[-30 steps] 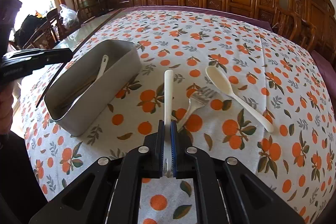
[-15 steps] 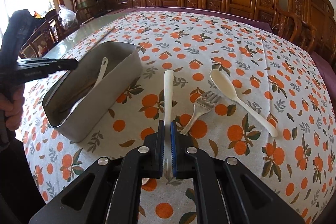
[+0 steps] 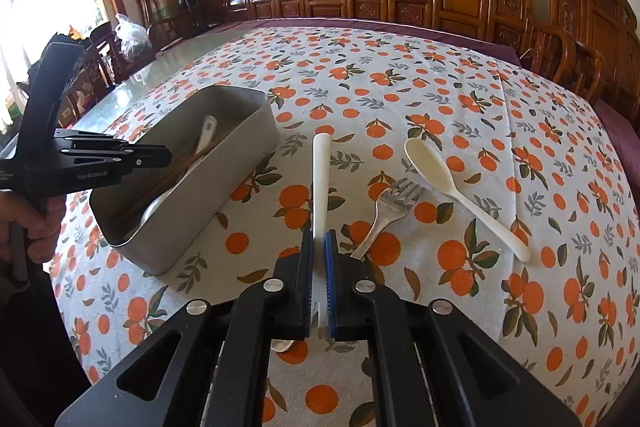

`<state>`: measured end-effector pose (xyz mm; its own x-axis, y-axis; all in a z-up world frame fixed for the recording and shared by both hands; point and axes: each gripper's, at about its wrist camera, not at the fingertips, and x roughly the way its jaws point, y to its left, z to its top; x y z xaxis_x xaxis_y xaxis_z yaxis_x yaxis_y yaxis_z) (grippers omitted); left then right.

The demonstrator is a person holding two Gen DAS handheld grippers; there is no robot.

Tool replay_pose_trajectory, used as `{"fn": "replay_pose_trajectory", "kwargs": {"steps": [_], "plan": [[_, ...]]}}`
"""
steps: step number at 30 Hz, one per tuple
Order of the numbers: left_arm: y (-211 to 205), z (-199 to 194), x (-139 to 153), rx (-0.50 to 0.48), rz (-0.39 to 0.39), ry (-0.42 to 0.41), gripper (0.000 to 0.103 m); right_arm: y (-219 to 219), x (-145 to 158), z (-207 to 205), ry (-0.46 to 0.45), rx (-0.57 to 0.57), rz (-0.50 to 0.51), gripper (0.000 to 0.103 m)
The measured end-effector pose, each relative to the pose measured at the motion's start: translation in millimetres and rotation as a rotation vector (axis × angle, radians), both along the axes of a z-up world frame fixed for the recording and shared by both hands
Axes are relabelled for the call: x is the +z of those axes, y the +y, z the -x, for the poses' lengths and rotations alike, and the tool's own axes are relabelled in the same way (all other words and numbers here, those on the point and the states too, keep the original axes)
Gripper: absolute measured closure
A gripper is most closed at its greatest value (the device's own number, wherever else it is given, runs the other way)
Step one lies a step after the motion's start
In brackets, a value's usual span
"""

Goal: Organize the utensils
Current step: 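Lower the chopstick into the grey tray and open the left tool, then lower the white fork into the grey tray and open the right tool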

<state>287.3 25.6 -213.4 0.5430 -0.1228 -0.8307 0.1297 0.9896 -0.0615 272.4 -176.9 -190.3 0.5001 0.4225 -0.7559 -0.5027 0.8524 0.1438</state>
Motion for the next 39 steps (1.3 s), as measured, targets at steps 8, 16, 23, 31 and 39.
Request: {"fn": "replay_pose_trajectory", "kwargs": {"steps": [8,16,23,31,39], "plan": [[8.6,5.8,16.3,0.022,0.004,-0.044,0.097,8.2,8.4,4.6,0.002,-0.017,-0.039,0.096],[21.1,13.1,35.7,0.043,0.020,-0.095,0.097,33.2,26.7,6.2,-0.011,-0.016,-0.058,0.096],[32.5,15.8,44.7,0.060,0.023,-0.120,0.096,61.7,38.7,-2.1,0.006,-0.015,-0.114,0.096],[50.8,17.7,51.7,0.092,0.035,-0.132,0.096,107.1,37.6,-8.9,0.025,0.009,-0.123,0.096],[71.9,17.6,54.7,0.139,0.039,-0.139,0.096,147.2,25.6,-16.5,0.061,0.010,-0.114,0.096]]}}
